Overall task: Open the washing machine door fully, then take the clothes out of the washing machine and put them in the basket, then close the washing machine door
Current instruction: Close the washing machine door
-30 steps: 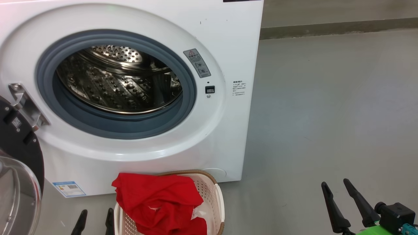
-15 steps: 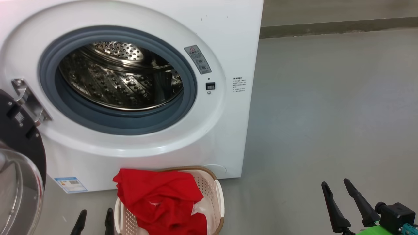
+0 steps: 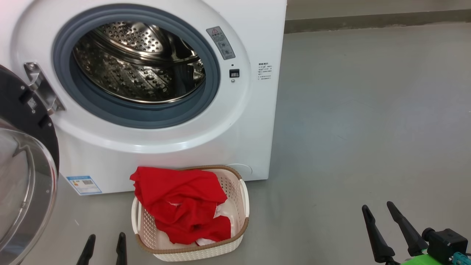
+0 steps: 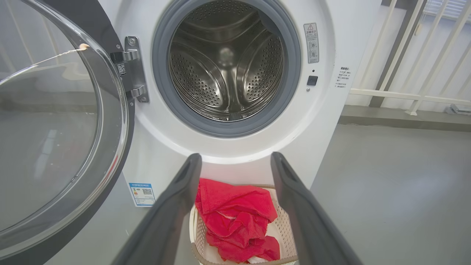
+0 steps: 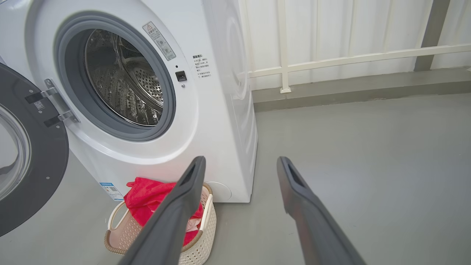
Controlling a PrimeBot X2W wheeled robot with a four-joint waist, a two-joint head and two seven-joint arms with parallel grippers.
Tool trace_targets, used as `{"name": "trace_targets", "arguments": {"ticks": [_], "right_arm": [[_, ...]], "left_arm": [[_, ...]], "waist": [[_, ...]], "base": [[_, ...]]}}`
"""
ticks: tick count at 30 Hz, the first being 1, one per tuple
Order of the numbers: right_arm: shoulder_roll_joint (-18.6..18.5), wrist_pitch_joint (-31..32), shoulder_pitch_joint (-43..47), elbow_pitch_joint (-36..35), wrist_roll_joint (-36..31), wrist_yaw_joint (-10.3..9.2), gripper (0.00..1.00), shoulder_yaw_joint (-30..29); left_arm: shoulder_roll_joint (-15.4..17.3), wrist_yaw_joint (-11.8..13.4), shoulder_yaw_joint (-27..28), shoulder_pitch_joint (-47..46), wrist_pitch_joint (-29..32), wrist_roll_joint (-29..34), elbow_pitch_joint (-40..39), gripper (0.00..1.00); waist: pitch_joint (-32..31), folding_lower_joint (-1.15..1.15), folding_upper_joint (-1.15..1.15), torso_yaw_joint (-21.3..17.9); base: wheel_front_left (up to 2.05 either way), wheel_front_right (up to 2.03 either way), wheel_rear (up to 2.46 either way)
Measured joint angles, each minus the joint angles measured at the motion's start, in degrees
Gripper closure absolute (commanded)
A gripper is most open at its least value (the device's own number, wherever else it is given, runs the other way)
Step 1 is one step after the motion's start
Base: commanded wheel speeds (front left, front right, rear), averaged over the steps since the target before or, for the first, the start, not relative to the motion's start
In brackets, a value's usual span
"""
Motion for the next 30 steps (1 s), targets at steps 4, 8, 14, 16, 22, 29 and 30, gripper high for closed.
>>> {"name": "trace_targets", "arguments": {"ticks": [4,8,14,16,22,29,30], "right_arm": [[-0.01,0.00,0.00,0.00,0.00,0.00,0.00,-0.01],[-0.01,0.00,-0.01,-0.01,0.00,0.00,0.00,-0.03],[-0.01,0.00,-0.01,-0.01,-0.04,0.00,0.00,-0.01],[-0.02,0.00,-0.01,0.00,-0.04,0.00,0.00,0.13],[-0.20,0.00,-0.06,0.18,-0.05,0.00,0.00,1.67],[-0.46,0.00,-0.30,0.98,-0.05,0.00,0.00,4.21],[-0.47,0.00,-0.43,1.10,-0.07,0.00,0.00,4.60]], "left_arm": [[0.00,0.00,-0.05,0.00,0.00,0.00,-0.03,0.00],[0.00,0.00,-0.12,-0.01,0.00,-0.01,-0.04,0.00],[0.00,0.01,-0.25,-0.01,0.00,-0.27,0.22,0.00],[0.01,0.08,-0.55,-0.02,0.00,-0.57,0.32,0.00],[0.01,0.54,-1.16,-0.04,0.00,-1.25,1.32,0.00],[0.03,1.86,-1.44,-0.05,0.00,-3.24,1.91,0.00],[0.04,2.09,-1.45,-0.05,0.00,-3.35,1.96,0.00]], "waist": [[0.37,0.00,0.00,0.06],[0.54,0.00,0.00,0.19],[0.60,0.00,0.00,0.75],[0.60,0.00,0.00,1.14],[0.65,0.00,0.00,3.21],[0.64,0.00,0.00,7.44],[0.63,0.00,0.00,8.16]], "base": [[-0.28,0.28,0.00],[0.00,0.00,0.00],[0.00,0.00,0.00],[0.00,0.00,0.00],[0.00,0.00,0.00],[0.00,0.00,0.00],[0.00,0.00,0.00]]}}
